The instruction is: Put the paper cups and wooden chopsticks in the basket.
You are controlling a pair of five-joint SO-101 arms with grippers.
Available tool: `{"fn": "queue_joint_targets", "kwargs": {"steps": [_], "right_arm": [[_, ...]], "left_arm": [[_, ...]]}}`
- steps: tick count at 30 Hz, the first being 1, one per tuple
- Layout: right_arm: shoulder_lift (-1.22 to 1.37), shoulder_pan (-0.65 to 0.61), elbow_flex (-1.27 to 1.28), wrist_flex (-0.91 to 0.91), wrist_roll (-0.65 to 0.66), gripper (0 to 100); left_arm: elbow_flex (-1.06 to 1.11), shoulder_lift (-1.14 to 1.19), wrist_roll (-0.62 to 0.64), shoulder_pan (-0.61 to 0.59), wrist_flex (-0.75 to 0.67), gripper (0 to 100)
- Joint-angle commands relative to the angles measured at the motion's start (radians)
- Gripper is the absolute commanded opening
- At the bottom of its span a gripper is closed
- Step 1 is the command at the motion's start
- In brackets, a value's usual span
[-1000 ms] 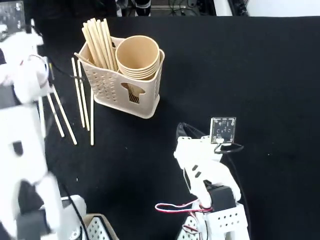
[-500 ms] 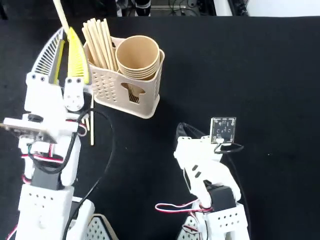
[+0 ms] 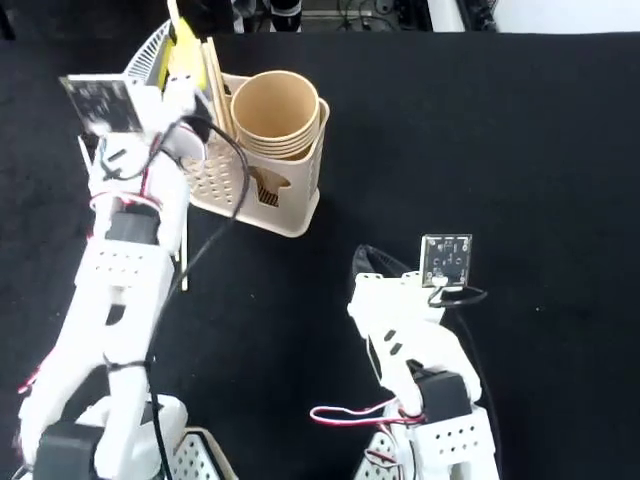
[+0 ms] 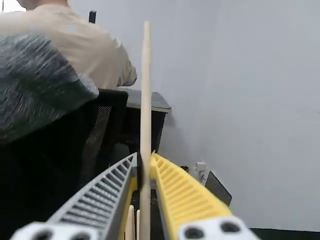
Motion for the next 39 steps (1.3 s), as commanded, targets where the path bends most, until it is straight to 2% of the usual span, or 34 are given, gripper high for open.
{"fn": "queue_joint_targets", "kwargs": {"steps": [1,5,9,13,16,21,29,39], "right_arm": [[-0.05,-0.008,-0.002,-0.009,-0.011,1.2],[-0.05,-0.008,-0.002,-0.009,-0.011,1.2],[-0.048,-0.008,-0.002,-0.009,-0.011,1.2],[-0.048,-0.008,-0.002,-0.009,-0.011,1.2],[-0.05,-0.008,-0.002,-0.009,-0.011,1.2],[-0.05,-0.008,-0.002,-0.009,-0.011,1.2],[-0.05,-0.008,-0.002,-0.009,-0.011,1.2],[-0.05,-0.008,-0.002,-0.009,-0.011,1.2]], "left_arm": [[-0.082,0.005,0.052,-0.021,0.017,3],[-0.101,0.003,0.052,-0.027,0.009,3],[-0.223,0.011,0.049,-0.027,0.026,3],[-0.255,0.015,-0.002,-0.033,0.02,3],[-0.199,0.015,-0.005,-0.039,-0.046,3],[-0.099,0.069,-0.02,-0.016,-0.235,3],[-0.05,0.157,-0.057,0.002,-0.189,3],[0.114,0.049,-0.057,0.013,-0.183,3]]}}
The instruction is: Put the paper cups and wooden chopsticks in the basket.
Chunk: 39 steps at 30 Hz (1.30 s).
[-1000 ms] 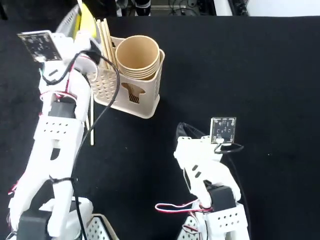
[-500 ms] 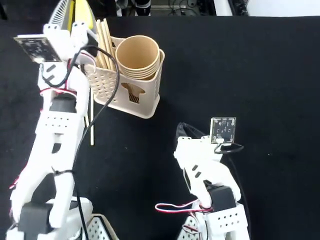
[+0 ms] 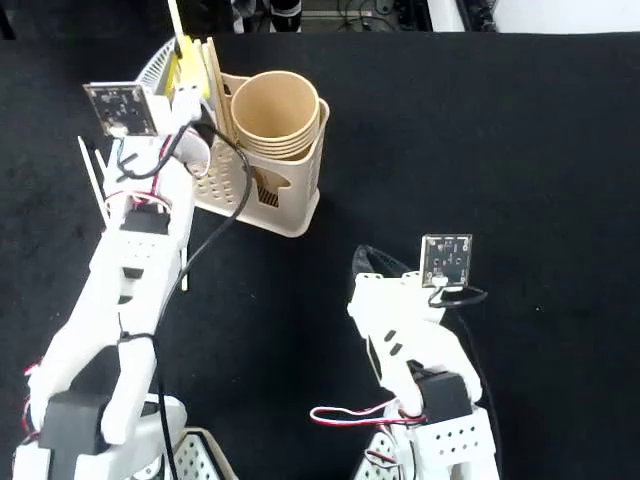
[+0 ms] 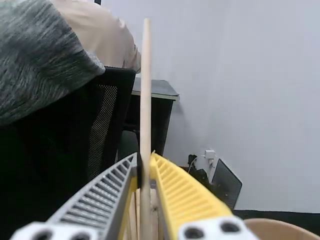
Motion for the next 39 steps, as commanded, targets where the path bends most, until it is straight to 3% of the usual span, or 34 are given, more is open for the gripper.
{"fn": "queue_joint_targets", "kwargs": {"steps": [1,3,6,11,16,19,23,26,34,39], "right_arm": [[-0.05,-0.008,-0.002,-0.009,-0.011,1.2],[-0.05,-0.008,-0.002,-0.009,-0.011,1.2],[-0.05,-0.008,-0.002,-0.009,-0.011,1.2],[-0.05,-0.008,-0.002,-0.009,-0.011,1.2],[-0.05,-0.008,-0.002,-0.009,-0.011,1.2],[-0.048,-0.008,-0.002,-0.009,-0.011,1.2],[-0.048,-0.008,-0.002,-0.009,-0.011,1.2],[-0.047,-0.008,-0.002,-0.009,-0.011,1.2],[-0.047,-0.008,-0.002,-0.009,-0.011,1.2],[-0.047,-0.008,-0.002,-0.009,-0.011,1.2]], "left_arm": [[0.027,-0.087,-0.006,0.015,0.005,5],[0.056,-0.126,0.002,0.015,0.028,13],[0.051,-0.196,0.002,0.012,0.198,18],[-0.142,-0.287,-0.003,0.002,0.666,21],[-0.467,-0.299,0.0,-0.102,1.232,22],[-0.59,-0.282,-0.006,-0.203,1.45,22],[-0.634,-0.192,-0.029,-0.364,1.547,22],[-0.639,-0.048,-0.092,-0.414,1.545,22],[-0.885,0.46,-0.1,-0.41,1.567,22],[-1.191,0.761,-0.094,-0.415,1.712,22]]}}
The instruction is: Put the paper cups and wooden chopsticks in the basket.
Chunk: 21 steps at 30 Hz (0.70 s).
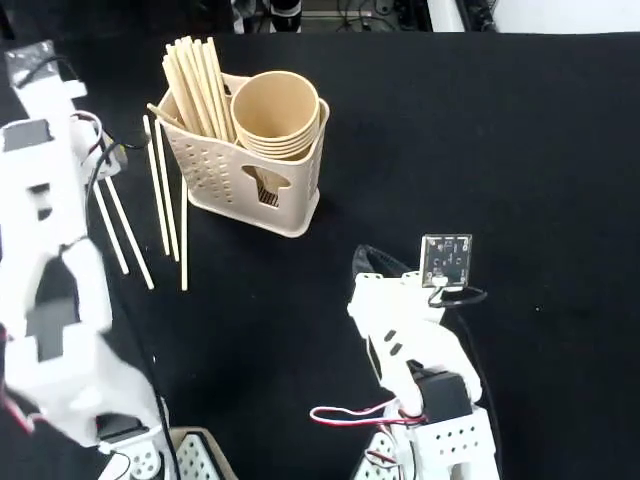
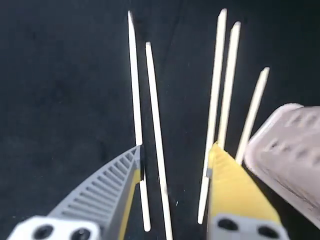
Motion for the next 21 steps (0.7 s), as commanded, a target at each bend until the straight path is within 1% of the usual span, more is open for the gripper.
{"fn": "queue_joint_targets", "kwargs": {"steps": [1,5,9,11,14,18,21], "right_arm": [[-0.047,-0.008,-0.002,-0.009,-0.011,1.2],[-0.047,-0.008,-0.002,-0.009,-0.011,1.2],[-0.047,-0.008,-0.002,-0.009,-0.011,1.2],[-0.047,-0.008,-0.002,-0.009,-0.011,1.2],[-0.047,-0.008,-0.002,-0.009,-0.011,1.2],[-0.047,-0.008,-0.002,-0.009,-0.011,1.2],[-0.047,-0.008,-0.002,-0.009,-0.011,1.2]], "left_arm": [[-0.285,0.187,0.015,-0.004,0.092,22],[-0.561,0.425,0.084,0.002,0.199,22],[-0.86,0.614,0.078,-0.004,0.359,21],[-1.018,0.684,0.06,-0.035,0.453,21],[-1.231,0.776,0.044,-0.085,0.54,21],[-1.316,0.855,0.044,-0.15,0.542,21],[-1.326,0.901,0.041,-0.156,0.539,21]]}}
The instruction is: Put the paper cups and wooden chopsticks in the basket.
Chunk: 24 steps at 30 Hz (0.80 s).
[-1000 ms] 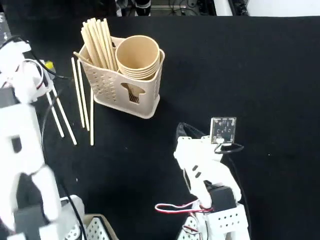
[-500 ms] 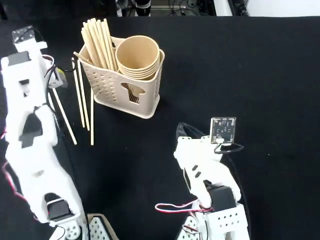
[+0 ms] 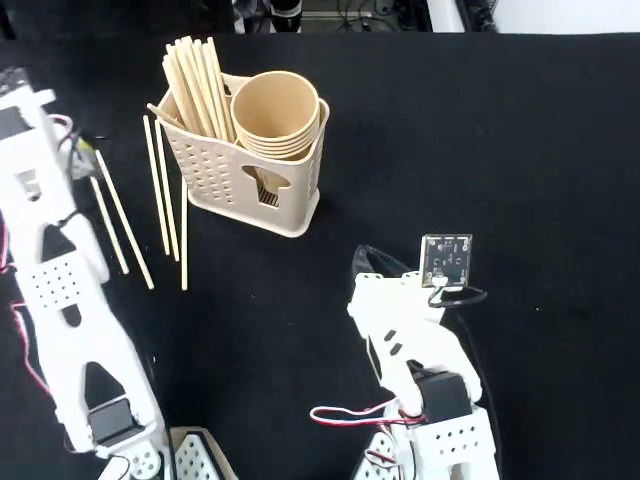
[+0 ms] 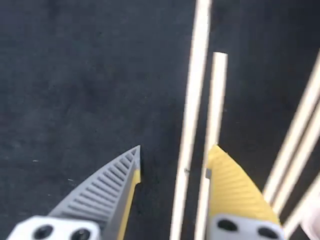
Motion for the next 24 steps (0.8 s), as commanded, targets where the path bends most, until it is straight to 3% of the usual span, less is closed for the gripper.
{"fn": "queue_joint_targets", "kwargs": {"steps": [1,17,24], "right_arm": [[-0.047,-0.008,-0.002,-0.009,-0.011,1.2],[-0.048,-0.008,-0.002,-0.009,-0.011,1.2],[-0.048,-0.008,-0.002,-0.009,-0.011,1.2]], "left_arm": [[-0.067,0.028,-0.02,-0.002,0.0,21],[-0.182,0.032,-0.025,0.054,0.003,22],[-0.177,0.124,-0.005,0.081,-0.146,22]]}}
